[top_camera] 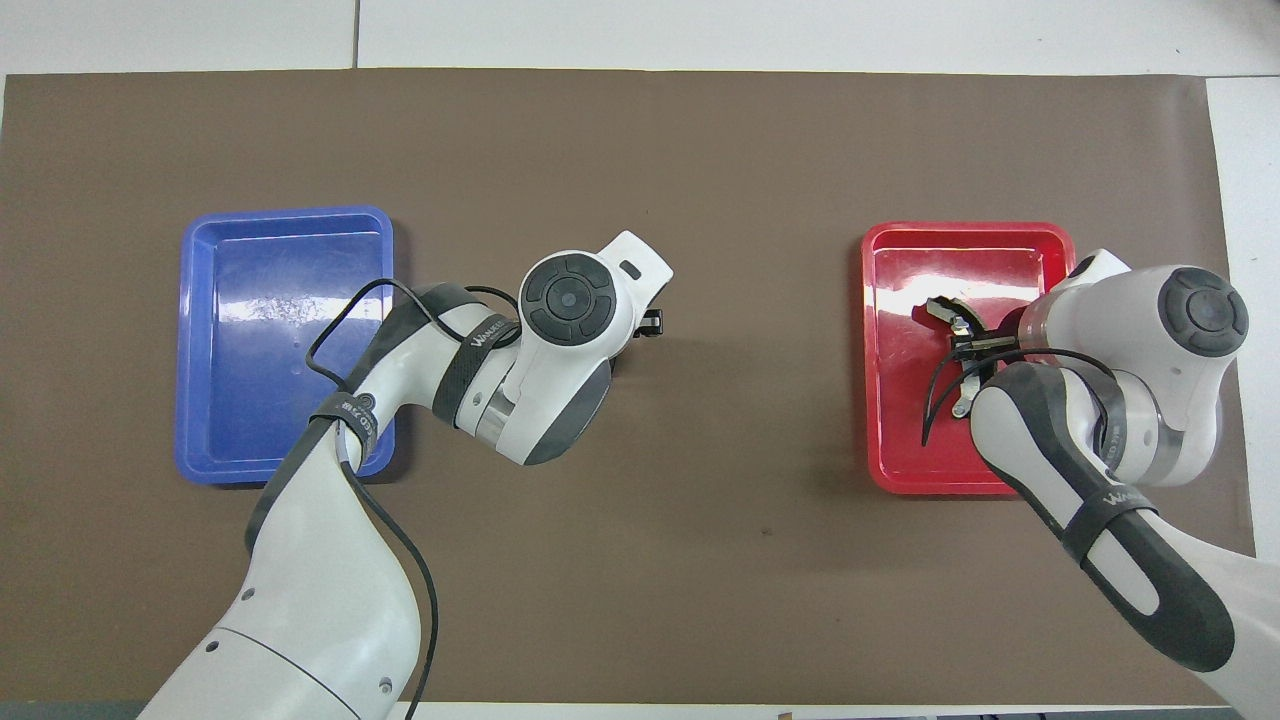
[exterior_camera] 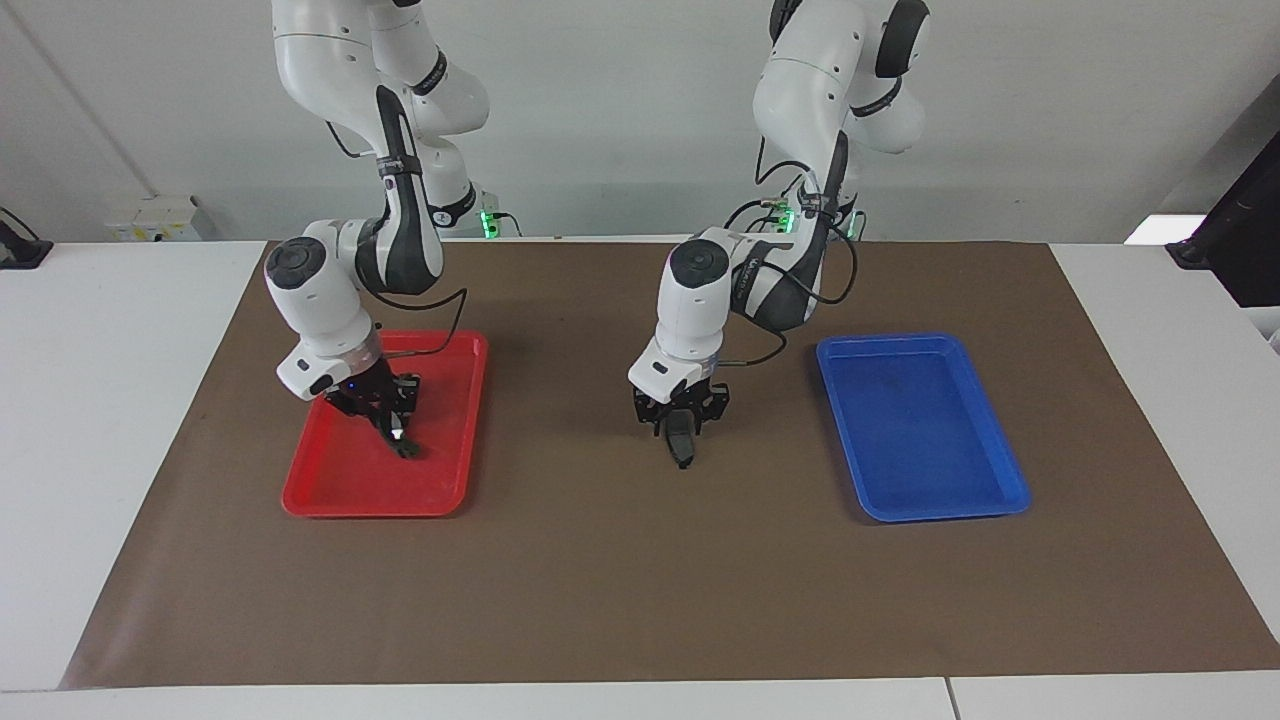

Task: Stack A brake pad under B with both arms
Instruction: 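Carry the small pad to the table center while the right gripper grasps the curved pad, then release the small pad on the table while the right gripper lifts the curved pad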

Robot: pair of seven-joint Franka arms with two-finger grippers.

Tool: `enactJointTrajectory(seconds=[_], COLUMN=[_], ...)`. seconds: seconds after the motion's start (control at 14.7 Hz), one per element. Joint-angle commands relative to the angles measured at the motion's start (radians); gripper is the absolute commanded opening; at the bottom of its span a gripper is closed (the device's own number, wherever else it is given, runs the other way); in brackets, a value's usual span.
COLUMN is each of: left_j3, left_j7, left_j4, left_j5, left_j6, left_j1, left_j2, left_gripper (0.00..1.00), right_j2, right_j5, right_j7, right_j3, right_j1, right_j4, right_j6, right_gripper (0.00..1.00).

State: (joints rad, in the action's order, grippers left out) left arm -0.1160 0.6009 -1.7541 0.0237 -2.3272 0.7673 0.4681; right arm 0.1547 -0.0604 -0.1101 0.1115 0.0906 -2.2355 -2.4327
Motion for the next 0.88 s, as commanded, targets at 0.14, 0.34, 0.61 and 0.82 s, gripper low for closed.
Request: enactJointTrajectory(seconds=[0.14, 0.34, 0.61, 0.82], left_j3=[-0.025, -0.025, -0.025, -0.027], left_j7=[-0.026, -0.111, -0.333, -0.459], left_j4=[-0.103, -0.154, -0.127, -0.114], left_j5=[0.015, 0.015, 0.015, 0.015], left_j6=[0.005, 0.076, 0.268, 0.368], left_j1=[-0.072, -0.182, -0.328, -0.423], left_j2=[-0.132, -0.258, -0.371, -0.456], left_gripper=[0.98, 0.98, 0.99, 0.99], right_j2=[-0.026, -0.011, 0.014, 0.028], right_j5=[-0.018, -0.016, -0.016, -0.016], right_j7=[0.016, 0.088, 0.288, 0.348], right_j3=[-0.033, -0.033, -0.033, -0.033], right_j1=[0.02, 0.073, 0.205, 0.293], right_j4=[0.1, 0.232, 0.301, 0.336], right_j6=[0.108, 0.268, 0.285, 0.294], right_gripper=[0.0, 0.0, 0.0, 0.0])
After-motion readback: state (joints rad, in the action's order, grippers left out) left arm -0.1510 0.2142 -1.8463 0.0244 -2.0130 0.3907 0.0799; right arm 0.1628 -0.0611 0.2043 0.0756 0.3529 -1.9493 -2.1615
